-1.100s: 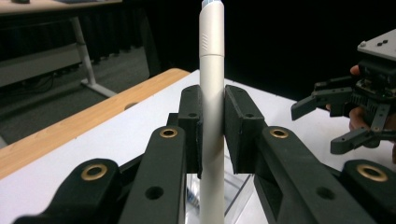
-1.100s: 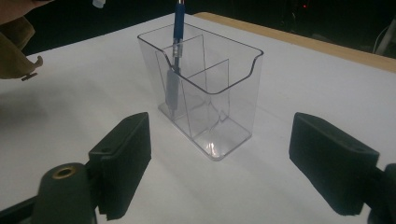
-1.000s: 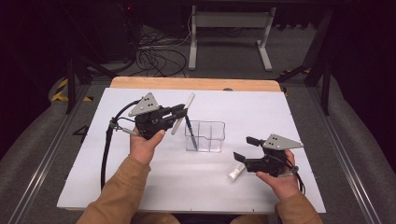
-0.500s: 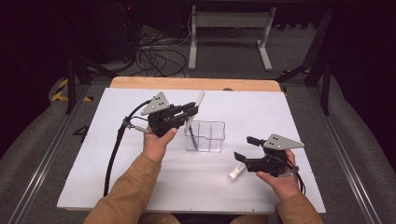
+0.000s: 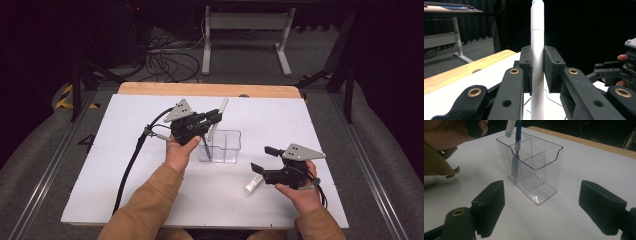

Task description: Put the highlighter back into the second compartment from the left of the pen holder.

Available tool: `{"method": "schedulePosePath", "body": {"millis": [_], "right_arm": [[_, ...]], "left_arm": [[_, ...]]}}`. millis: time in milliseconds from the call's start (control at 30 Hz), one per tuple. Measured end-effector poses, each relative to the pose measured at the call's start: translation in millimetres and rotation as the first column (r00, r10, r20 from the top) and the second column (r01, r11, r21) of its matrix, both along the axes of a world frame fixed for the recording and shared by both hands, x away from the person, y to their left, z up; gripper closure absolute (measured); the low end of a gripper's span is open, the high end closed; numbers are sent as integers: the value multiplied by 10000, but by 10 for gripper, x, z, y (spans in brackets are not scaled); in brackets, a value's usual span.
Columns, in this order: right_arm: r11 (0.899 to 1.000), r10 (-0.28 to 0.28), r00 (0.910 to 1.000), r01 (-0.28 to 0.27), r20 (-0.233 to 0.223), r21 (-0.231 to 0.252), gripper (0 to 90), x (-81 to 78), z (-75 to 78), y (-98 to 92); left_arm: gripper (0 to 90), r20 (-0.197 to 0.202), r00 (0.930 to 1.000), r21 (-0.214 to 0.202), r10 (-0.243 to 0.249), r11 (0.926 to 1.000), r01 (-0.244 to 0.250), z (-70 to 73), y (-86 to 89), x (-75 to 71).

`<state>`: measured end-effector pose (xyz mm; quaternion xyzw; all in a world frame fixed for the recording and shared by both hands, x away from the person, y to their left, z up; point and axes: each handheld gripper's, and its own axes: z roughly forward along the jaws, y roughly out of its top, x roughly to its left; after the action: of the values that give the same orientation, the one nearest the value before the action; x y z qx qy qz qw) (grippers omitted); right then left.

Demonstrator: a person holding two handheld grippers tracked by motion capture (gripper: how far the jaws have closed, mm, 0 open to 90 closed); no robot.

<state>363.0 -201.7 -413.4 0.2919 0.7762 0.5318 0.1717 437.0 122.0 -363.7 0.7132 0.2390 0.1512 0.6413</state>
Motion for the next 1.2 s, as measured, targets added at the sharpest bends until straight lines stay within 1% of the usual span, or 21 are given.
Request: {"method": "schedulePosePath", "body": {"millis": [33, 167, 300, 400, 500, 667, 733, 767, 833, 900, 967, 1000, 1067, 1100, 1167, 1200], "right_arm": [[10000, -3, 10000, 3, 2, -1, 214, 0, 0, -1], [10000, 0, 10000, 0, -6, 8, 214, -1, 0, -5], [10000, 4, 10000, -4, -4, 4, 214, -3, -1, -6], [10000, 3, 10000, -3, 11, -4, 214, -2, 0, -9], [10000, 8, 10000, -8, -1, -2, 214, -4, 0, -6], [10000, 8, 10000, -8, 26, 3, 214, -6, 3, -5], [10000, 2, 10000, -2, 31, 0, 214, -6, 4, -6], [10000, 3, 10000, -3, 37, -2, 214, -7, 4, -7], [10000, -8, 10000, 8, 60, 4, 214, -7, 7, -11], [10000, -45, 10000, 45, 59, 39, 214, -7, 10, -16], [10000, -62, 10000, 62, 55, 29, 214, -7, 10, -18], [10000, -68, 10000, 67, 55, 41, 214, -10, 11, -16], [10000, -61, 9999, 61, 95, 19, 214, -13, 13, -18], [10000, -73, 9999, 73, 90, 24, 214, -13, 12, -19], [9999, -89, 9999, 89, 59, 50, 214, -14, 12, -18], [10000, -74, 9999, 74, 68, 38, 214, -15, 12, -19]], "left_arm": [[779, 42, 10000, -3, 5, 10000, -5, -7, -22, 5], [779, -2, 10000, 18, -61, 10000, 61, -37, -81, 24], [779, -127, 9999, 72, -94, 9999, 95, -69, -116, 38], [778, -144, 9998, 94, -127, 9999, 128, -82, -140, 37], [778, -138, 9997, 117, -216, 9997, 218, -93, -156, 36], [777, -266, 9993, 203, -279, 9994, 284, -116, -157, 40], [772, -266, 9992, 341, -293, 9990, 302, -119, -154, 37], [733, -261, 9994, 436, -235, 9987, 246, -119, -156, 30], [605, -121, 9999, 726, -98, 9973, 107, -112, -152, 7], [547, 50, 10000, 910, 14, 9959, -18, -89, -115, -34], [475, 229, 9996, 951, 154, 9953, -176, -71, -69, -73], [459, 325, 9992, 962, 215, 9951, -246, -59, -40, -96], [416, 365, 9988, 1230, 311, 9918, -354, -19, 22, -140], [382, 352, 9990, 1282, 277, 9912, -320, -7, 41, -156], [361, 433, 9987, 1452, 252, 9889, -313, 26, 90, -212], [348, 575, 9979, 1491, 306, 9881, -389, 40, 125, -251]]}}
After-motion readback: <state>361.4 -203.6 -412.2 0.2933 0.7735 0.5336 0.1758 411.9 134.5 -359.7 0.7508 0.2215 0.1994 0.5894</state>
